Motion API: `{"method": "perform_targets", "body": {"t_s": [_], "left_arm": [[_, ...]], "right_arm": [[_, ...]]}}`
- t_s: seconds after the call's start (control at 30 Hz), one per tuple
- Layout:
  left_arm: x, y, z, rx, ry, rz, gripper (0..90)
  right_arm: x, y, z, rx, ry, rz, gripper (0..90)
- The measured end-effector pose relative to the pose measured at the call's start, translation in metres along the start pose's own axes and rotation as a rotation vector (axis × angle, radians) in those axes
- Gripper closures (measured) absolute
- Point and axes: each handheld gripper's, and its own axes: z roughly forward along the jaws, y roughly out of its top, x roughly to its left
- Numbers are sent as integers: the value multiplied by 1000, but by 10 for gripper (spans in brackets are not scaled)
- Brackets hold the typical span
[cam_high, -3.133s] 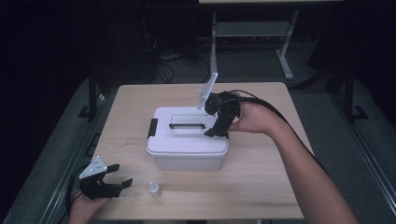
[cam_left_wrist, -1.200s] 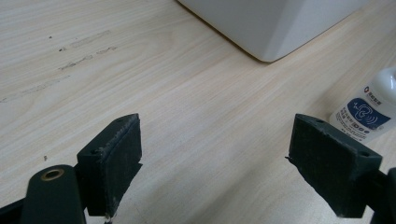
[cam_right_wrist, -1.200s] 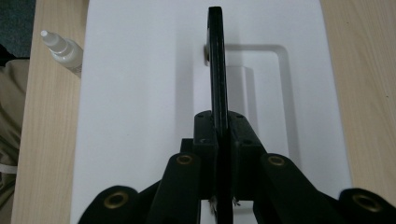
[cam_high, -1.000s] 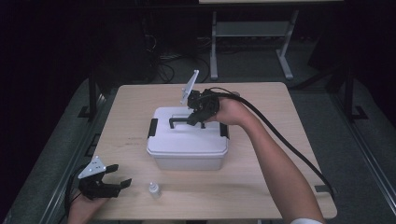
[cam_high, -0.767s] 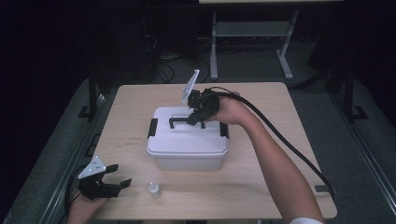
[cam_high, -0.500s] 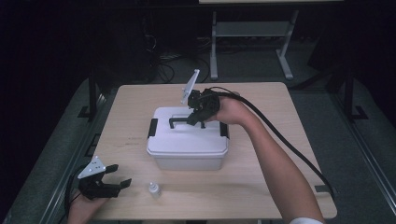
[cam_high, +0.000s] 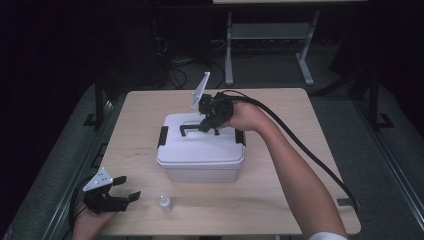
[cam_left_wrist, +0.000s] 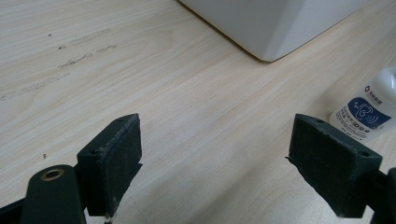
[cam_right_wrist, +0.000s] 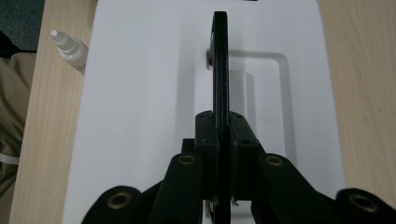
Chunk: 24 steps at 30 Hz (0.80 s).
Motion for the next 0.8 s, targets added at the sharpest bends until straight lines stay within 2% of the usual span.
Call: {"method": "perform_targets", "body": {"t_s": [0.4,0.63,0.8], "left_arm": [[0,0,0,3,0,0,170],[0,-1,-1,1,2,-4,170],[0,-1,-2,1,2,-5,170]], "right_arm": [[4,-4,-24,-25,-38,4,843],[12,-8,-41,-9,-57,2,843],[19,-14,-59,4,-82,4,843]]}}
